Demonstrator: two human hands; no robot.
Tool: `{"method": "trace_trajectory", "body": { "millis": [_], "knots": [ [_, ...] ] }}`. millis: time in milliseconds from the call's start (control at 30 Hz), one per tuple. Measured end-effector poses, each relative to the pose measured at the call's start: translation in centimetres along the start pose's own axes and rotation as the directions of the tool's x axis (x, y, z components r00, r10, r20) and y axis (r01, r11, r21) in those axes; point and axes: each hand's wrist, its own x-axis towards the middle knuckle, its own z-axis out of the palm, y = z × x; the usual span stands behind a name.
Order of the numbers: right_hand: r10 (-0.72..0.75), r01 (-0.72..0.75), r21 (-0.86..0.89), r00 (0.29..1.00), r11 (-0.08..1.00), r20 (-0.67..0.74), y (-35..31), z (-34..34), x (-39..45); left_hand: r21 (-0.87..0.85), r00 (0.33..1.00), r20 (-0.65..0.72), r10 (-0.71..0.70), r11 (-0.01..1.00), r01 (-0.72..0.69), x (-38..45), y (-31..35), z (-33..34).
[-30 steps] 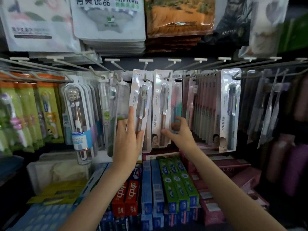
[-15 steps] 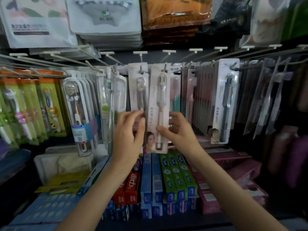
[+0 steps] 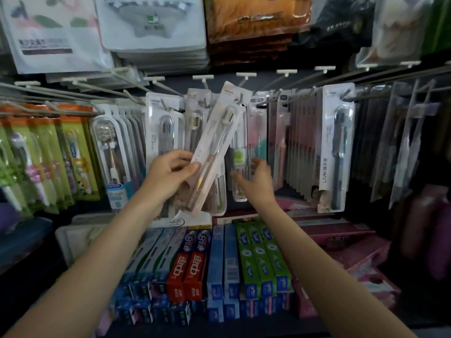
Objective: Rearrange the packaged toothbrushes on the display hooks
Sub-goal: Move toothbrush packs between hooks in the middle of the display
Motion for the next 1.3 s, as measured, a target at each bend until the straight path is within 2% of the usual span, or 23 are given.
{"method": "trace_trajectory", "body": {
  "millis": [100,233,300,367,500,633,733,833,933,967,1033,1100,1167,1300],
  "knots": [
    [-0.054,0.054,-0.024,0.998,0.998,0.016,0.1,1.6,0.9,0.012,1.0,0.004,0.029,0.999,-0.029,0.1,0.0,-0.4],
    [-0.076,0.075,-0.021,0.994,0.997,-0.084,1.1,0.4,0.7,0.017,0.997,0.006,0.076,0.997,-0.076,0.4,-0.3,-0.7],
    [-0.148,0.145,-0.03,0.978,0.989,-0.149,1.4,-1.4,0.1,0.032,0.995,0.014,0.097,0.995,-0.097,0.6,-0.5,-0.7],
    [-0.264,0.244,-0.128,0.948,0.961,-0.178,1.0,-3.6,-0.4,0.036,0.993,0.014,0.118,0.992,-0.119,0.8,-0.9,-0.5],
    [-0.39,0.321,-0.363,0.911,0.875,-0.134,0.1,-7.2,-0.9,0.018,0.988,0.003,0.154,0.988,-0.154,0.8,-1.4,0.0],
    [-0.4,0.351,-0.378,0.915,0.857,-0.056,0.0,-8.2,-1.1,-0.009,0.989,0.001,0.147,0.989,-0.147,0.5,-1.4,0.4],
    [-0.364,0.336,-0.319,0.931,0.886,-0.03,-0.2,-8.0,-1.0,-0.075,0.997,0.014,0.078,0.994,-0.077,0.2,-1.2,0.6],
    [-0.279,0.276,-0.222,0.96,0.935,0.018,-0.2,-7.3,-0.9,-0.17,0.993,0.116,-0.033,0.984,0.053,-0.6,-0.6,1.3],
    [-0.218,0.222,-0.223,0.975,0.949,0.043,-0.3,-6.4,-1.2,-0.205,0.978,0.193,-0.073,0.972,0.113,-1.2,-0.1,2.1],
    [-0.225,0.222,-0.187,0.974,0.957,0.003,-0.6,-6.1,-1.4,-0.212,0.978,0.199,-0.07,0.971,0.112,-1.2,0.0,2.2],
    [-0.238,0.239,0.028,0.971,0.971,-0.035,-2.0,-5.7,-2.0,-0.228,0.977,0.207,-0.055,0.968,0.103,-1.3,0.0,2.4],
    [-0.215,0.187,0.267,0.973,0.945,0.081,-3.7,-5.1,-2.8,-0.237,0.974,0.222,-0.044,0.967,0.097,-1.5,0.1,2.6],
    [-0.205,0.146,0.303,0.963,0.942,0.173,-4.8,-4.2,-3.2,-0.233,0.972,0.236,-0.018,0.97,0.075,-1.7,0.5,3.0],
    [-0.245,0.205,0.275,0.962,0.939,0.121,-5.2,-4.1,-3.3,-0.12,0.957,0.277,0.091,0.991,-0.06,-2.1,1.4,3.4]
  ]
}}
